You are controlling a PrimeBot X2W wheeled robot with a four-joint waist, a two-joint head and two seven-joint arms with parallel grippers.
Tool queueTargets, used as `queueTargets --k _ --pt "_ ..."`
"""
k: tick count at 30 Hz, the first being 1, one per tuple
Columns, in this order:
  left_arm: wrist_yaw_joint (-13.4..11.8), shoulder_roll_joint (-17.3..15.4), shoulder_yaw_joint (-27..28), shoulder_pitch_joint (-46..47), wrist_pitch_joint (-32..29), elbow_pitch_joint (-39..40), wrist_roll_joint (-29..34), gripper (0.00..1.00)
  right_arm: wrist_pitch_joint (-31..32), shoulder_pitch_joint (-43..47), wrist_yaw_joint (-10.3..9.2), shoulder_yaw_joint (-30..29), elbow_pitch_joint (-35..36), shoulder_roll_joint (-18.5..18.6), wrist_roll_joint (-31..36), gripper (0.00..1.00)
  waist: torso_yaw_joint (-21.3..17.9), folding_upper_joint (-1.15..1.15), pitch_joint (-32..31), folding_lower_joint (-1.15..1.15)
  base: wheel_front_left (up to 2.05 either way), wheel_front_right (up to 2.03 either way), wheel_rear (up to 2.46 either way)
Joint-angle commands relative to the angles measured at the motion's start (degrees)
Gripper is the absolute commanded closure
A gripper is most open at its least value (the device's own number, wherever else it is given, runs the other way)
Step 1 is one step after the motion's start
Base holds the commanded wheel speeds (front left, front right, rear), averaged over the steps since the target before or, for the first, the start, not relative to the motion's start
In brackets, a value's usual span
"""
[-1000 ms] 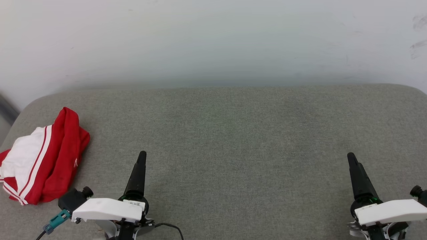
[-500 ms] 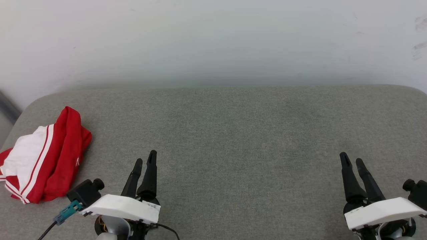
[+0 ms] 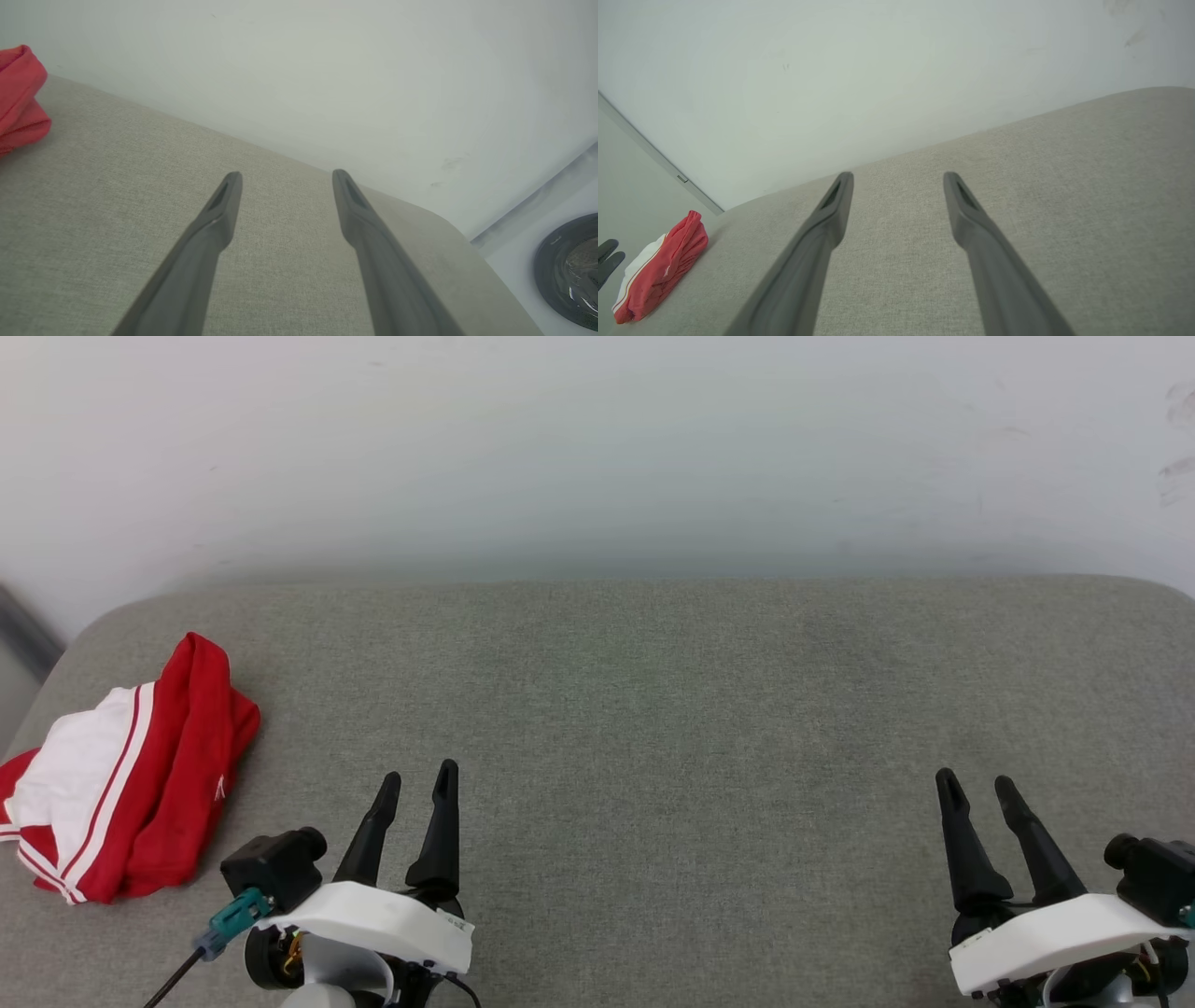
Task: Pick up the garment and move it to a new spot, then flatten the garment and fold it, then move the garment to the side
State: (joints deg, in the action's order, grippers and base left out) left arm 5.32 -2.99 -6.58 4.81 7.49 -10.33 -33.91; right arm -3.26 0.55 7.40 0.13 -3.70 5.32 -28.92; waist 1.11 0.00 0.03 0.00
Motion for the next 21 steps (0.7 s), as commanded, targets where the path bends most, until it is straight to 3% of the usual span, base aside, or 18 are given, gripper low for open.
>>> queueTargets --k 1,21 --pt "-0.42 -0.47 -0.33 0.79 0.59 0.63 2.18 0.00 -0.16 0.14 0.12 -0.01 1.09 0.06 2.06 0.00 0.02 0.00 0.01 0.00 0.00 0.00 0.00" --pt "-3.80 -1.88 -3.85 1.30 3.44 0.78 16.30 0.00 0.20 2.28 0.13 -0.99 4.08 -1.29 15.11 0.00 0.41 0.00 -0.27 0.00 0.00 0.00 0.00"
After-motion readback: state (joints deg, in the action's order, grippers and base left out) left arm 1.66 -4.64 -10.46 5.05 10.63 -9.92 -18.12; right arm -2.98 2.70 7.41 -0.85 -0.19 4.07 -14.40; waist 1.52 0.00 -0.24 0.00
